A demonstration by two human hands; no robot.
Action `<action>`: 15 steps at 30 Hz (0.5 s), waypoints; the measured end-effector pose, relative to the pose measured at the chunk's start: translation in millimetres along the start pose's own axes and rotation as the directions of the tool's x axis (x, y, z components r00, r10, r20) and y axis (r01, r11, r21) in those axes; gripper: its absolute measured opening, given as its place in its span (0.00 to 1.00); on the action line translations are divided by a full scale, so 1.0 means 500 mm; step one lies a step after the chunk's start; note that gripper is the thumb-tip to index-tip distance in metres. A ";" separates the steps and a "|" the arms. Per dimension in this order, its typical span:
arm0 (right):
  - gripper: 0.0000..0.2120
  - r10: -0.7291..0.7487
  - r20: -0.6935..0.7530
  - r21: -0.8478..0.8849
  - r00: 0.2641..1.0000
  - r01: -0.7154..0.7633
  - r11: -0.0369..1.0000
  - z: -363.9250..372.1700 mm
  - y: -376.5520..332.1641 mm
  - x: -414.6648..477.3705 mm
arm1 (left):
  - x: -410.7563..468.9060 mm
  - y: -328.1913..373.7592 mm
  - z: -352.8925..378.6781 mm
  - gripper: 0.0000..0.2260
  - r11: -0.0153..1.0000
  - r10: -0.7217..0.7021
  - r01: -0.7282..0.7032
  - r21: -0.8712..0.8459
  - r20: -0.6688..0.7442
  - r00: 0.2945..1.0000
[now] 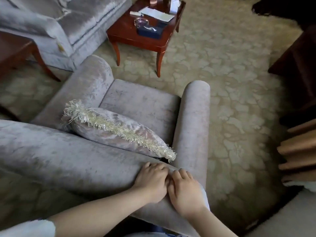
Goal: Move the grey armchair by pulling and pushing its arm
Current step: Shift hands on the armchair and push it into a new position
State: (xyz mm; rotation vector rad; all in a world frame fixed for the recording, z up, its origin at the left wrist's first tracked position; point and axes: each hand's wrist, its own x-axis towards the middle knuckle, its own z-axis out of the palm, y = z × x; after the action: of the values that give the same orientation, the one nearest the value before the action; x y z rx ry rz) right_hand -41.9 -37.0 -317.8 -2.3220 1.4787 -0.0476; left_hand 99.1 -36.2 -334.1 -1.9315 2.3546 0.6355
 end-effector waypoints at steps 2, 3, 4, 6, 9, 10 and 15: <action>0.15 -0.082 0.046 -0.002 0.996 0.083 0.997 0.002 0.021 0.015 | 0.000 0.000 0.003 0.15 1.000 -0.021 0.020 -0.013 -0.017 1.000; 0.15 -0.148 0.053 0.002 0.988 0.148 0.989 0.002 0.032 0.024 | -0.002 0.001 0.005 0.16 0.999 -0.038 0.038 -0.019 -0.023 0.999; 0.15 -0.227 0.052 0.016 0.973 0.226 0.974 0.002 0.041 0.032 | -0.004 0.003 0.005 0.16 0.998 -0.059 0.058 -0.020 -0.035 0.998; 0.18 -0.392 0.105 0.050 0.914 0.389 0.920 -0.005 0.057 0.044 | -0.010 0.008 0.003 0.17 0.990 -0.144 0.144 -0.006 -0.090 0.985; 0.28 -0.614 0.284 0.022 0.736 0.636 0.772 -0.031 0.098 0.053 | -0.018 0.037 0.006 0.17 0.886 -0.451 0.464 -0.007 -0.249 0.857; 0.28 -0.663 0.343 0.001 0.665 0.706 0.708 -0.045 0.115 0.056 | -0.020 0.055 0.014 0.18 0.780 -0.600 0.625 -0.027 -0.319 0.734; 0.24 -0.778 0.492 0.079 0.390 0.870 0.487 -0.097 0.182 0.075 | -0.018 0.129 0.029 0.38 -0.053 -0.963 0.755 -0.653 -0.167 -0.212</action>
State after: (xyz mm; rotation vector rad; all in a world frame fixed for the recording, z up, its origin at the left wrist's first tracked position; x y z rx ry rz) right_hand -115.2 -118.5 -310.2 -2.7147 -0.0555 0.3883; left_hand 36.7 -13.5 -326.3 -3.5237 -0.0285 0.1188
